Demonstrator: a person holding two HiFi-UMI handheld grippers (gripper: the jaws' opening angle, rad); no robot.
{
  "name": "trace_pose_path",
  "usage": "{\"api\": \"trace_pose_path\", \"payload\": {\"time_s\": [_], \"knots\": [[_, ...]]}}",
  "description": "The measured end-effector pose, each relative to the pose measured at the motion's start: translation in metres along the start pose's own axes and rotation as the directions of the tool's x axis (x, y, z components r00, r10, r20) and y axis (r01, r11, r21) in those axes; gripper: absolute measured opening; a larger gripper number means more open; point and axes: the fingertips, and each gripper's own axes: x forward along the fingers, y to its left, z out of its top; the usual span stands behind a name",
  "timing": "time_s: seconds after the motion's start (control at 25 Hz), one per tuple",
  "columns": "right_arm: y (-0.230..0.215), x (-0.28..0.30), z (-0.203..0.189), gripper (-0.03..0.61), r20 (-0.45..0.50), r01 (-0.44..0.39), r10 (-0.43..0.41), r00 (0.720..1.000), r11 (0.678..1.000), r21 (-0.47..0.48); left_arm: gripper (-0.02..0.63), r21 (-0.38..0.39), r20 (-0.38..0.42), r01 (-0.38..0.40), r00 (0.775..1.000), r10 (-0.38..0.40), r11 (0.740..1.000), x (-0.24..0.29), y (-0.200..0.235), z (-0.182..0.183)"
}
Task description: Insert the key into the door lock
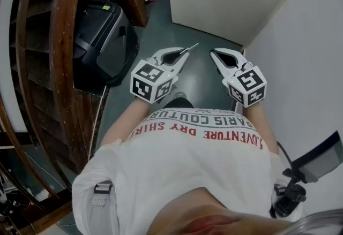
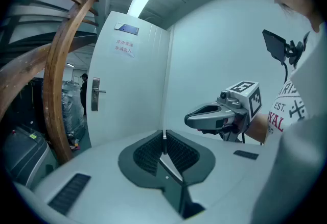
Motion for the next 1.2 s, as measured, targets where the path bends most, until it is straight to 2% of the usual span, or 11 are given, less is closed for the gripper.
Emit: {"api": "trace_pose_path", "payload": {"time_s": [0.72, 1.0, 1.2], "knots": [[-0.004, -0.009, 0.003, 0.002, 0.021, 0.016, -0.016, 1.000, 0.999, 0.031, 0.023, -0.001, -0.007, 0.036, 0.999, -0.036, 0.999, 0.004, -0.008, 0.003], [-0.009, 0.007, -0.004, 0.002, 0.023, -0.009, 0.008, 1.000, 0.999, 0.043, 0.023, 0.001, -0.008, 0.020, 1.000, -0.020, 1.000, 0.007, 0.006, -0.002], [-0.017, 0.038, -0.003, 0.002, 0.022, -0.033, 0.032, 0.999, 0.999, 0.040, 0.023, 0.002, -0.003, 0.009, 1.000, -0.009, 1.000, 0.018, 0.035, 0.002]]}}
